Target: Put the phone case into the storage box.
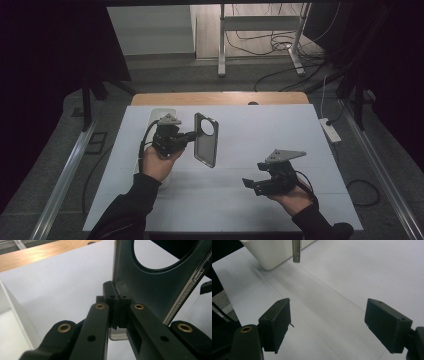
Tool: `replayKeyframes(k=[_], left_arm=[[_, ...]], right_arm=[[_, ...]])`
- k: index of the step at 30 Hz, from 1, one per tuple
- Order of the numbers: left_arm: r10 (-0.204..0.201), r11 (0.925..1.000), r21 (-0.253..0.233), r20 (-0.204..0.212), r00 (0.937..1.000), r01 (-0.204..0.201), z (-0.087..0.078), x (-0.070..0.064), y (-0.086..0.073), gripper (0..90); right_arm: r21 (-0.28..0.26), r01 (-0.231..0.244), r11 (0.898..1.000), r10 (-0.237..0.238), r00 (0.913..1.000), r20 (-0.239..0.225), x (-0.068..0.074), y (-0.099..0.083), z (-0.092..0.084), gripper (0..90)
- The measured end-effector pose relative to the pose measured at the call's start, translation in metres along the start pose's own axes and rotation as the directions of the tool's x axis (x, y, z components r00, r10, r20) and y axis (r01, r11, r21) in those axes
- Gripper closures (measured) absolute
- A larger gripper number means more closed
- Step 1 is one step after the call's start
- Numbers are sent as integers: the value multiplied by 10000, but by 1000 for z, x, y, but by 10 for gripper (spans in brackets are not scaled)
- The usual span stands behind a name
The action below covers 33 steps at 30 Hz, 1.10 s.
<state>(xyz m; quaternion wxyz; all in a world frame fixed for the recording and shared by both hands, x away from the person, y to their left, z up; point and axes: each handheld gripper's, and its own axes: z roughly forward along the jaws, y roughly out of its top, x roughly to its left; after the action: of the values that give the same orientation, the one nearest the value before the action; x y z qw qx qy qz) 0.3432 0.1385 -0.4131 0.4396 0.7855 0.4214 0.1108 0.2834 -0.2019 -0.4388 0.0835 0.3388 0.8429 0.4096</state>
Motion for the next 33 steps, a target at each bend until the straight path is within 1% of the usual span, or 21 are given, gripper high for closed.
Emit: replayKeyframes(k=[5, 13, 17, 22, 26, 31, 33], left_arm=[[28, 10000, 33, -58, 10000, -28, -4, 2, 5, 891], [-90, 9999, 71, -142, 9999, 91, -10, 11, 9, 891], [-94, 9999, 133, -247, 9996, 98, -13, 14, 12, 891], [-85, 9998, 171, -371, 9993, 92, -16, 18, 16, 891], [-109, 9998, 168, -477, 9988, 117, -19, 21, 20, 891], [-157, 9997, 173, -527, 9985, 166, -21, 25, 22, 891], [-214, 9996, 180, -563, 9982, 224, -22, 28, 23, 891]], right_arm=[[-93, -49, 9999, 49, 10000, 53, 0, -5, -6, 196], [-10, -76, 10000, 76, 9996, 274, -1, -12, -11, 177], [73, -135, 9999, 132, 9993, 353, -2, -15, -14, 153], [152, -56, 9999, 49, 9988, 482, -2, -19, -16, 121], [254, 11, 9997, -30, 9973, 740, -2, -23, -19, 84], [244, -100, 9997, 81, 9969, 778, -4, -28, -22, 65], [325, -117, 9994, 91, 9968, 792, -4, -30, -24, 50]])
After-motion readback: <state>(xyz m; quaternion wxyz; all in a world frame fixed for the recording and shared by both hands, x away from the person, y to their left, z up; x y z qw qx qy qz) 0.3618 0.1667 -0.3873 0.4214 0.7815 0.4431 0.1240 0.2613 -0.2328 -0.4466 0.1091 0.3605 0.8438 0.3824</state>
